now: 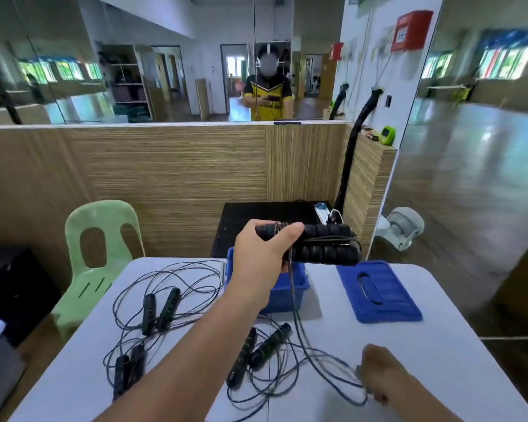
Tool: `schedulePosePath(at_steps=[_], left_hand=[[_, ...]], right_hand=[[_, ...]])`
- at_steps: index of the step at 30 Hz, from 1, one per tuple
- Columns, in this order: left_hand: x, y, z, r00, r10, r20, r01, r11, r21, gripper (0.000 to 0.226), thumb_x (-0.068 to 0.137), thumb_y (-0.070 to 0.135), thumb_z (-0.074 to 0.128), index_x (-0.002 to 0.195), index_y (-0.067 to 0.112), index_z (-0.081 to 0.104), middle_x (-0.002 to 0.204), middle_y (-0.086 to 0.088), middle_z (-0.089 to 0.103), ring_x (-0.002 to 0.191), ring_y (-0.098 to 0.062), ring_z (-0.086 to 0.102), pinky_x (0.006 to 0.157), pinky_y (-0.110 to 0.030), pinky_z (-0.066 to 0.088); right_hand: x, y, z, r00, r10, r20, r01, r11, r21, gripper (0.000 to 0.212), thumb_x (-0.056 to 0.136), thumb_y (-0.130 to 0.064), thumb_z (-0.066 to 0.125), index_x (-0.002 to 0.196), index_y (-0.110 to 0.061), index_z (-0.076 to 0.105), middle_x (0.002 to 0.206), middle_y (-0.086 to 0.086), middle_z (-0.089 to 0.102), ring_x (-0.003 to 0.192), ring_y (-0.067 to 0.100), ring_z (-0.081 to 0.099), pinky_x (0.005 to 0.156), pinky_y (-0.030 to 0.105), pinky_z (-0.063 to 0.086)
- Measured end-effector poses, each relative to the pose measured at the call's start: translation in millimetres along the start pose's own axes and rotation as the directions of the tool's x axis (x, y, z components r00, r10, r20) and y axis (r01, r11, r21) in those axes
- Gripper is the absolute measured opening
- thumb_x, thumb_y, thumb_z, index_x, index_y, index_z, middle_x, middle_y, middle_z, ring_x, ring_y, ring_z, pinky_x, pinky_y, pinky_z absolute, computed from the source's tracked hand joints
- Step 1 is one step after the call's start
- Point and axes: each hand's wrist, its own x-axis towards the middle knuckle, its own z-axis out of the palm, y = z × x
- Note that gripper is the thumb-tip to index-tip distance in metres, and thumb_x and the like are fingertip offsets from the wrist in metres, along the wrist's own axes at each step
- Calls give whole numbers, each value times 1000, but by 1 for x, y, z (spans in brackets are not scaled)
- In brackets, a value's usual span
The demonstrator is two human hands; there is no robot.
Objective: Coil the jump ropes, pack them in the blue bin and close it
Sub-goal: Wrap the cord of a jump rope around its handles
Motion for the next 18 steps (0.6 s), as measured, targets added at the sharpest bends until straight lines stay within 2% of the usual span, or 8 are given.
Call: schedulePosePath(at_steps=[3,5,6,8,10,13,15,18], left_hand=[[-5,-7,2,1000,-11,3,11,999,34,34,81,32,85,101,12,65,86,-7,71,70,-15,69,62,-35,61],[-8,-9,1,1000,-18,4,18,999,43,33,81,34,85,99,14,65,83,-5,71,67,-13,68,60,-32,61],[-9,-10,1,1000,-23,6,23,999,40,33,81,34,85,99,14,66,83,-4,70,67,-13,68,61,-32,61],[-9,-11,-1,1000,-17,5,17,999,42,33,81,34,85,99,14,67,81,-2,69,65,-9,67,58,-29,60],[-9,-12,-2,1000,6,-1,-6,999,46,31,82,33,84,99,13,67,78,1,68,60,-1,65,54,-20,54],[-10,-10,-2,999,51,-12,-50,997,57,30,82,32,84,96,11,68,76,2,67,58,2,61,52,-13,47],[-11,-7,-2,997,76,-26,-75,996,56,30,82,31,85,95,10,68,77,-2,68,62,-1,62,54,-15,48],[-12,-6,-6,996,85,-35,-84,995,47,32,80,33,86,95,12,68,83,-8,72,70,-11,67,60,-24,55]], right_hand=[[-4,-1,2,999,-31,26,33,994,-109,40,100,-37,48,133,-14,52,144,7,54,123,21,57,96,29,44],[-16,-15,-15,997,-60,-42,62,997,52,37,98,-42,49,118,-13,63,131,7,66,116,22,63,92,33,47],[-28,-25,-26,994,-89,-57,101,961,257,33,98,-41,52,103,-12,67,117,8,74,105,21,68,89,37,52],[-61,-44,-43,973,-218,-75,194,595,780,30,99,-34,61,98,-8,74,99,9,79,94,21,74,88,45,58],[-102,-67,-60,900,-407,-153,273,254,928,31,101,-31,59,107,-7,76,104,13,78,102,25,74,93,51,57],[-141,-100,-63,845,-503,-181,304,173,937,29,97,-29,61,108,-7,75,103,16,77,101,28,74,92,50,57],[-152,-118,-56,865,-478,-155,256,153,954,24,101,-20,56,101,-4,74,89,16,78,85,30,77,79,46,58],[-168,-133,-45,893,-426,-146,141,-43,989,36,105,-23,48,94,4,70,61,16,60,49,28,58,56,36,49]])
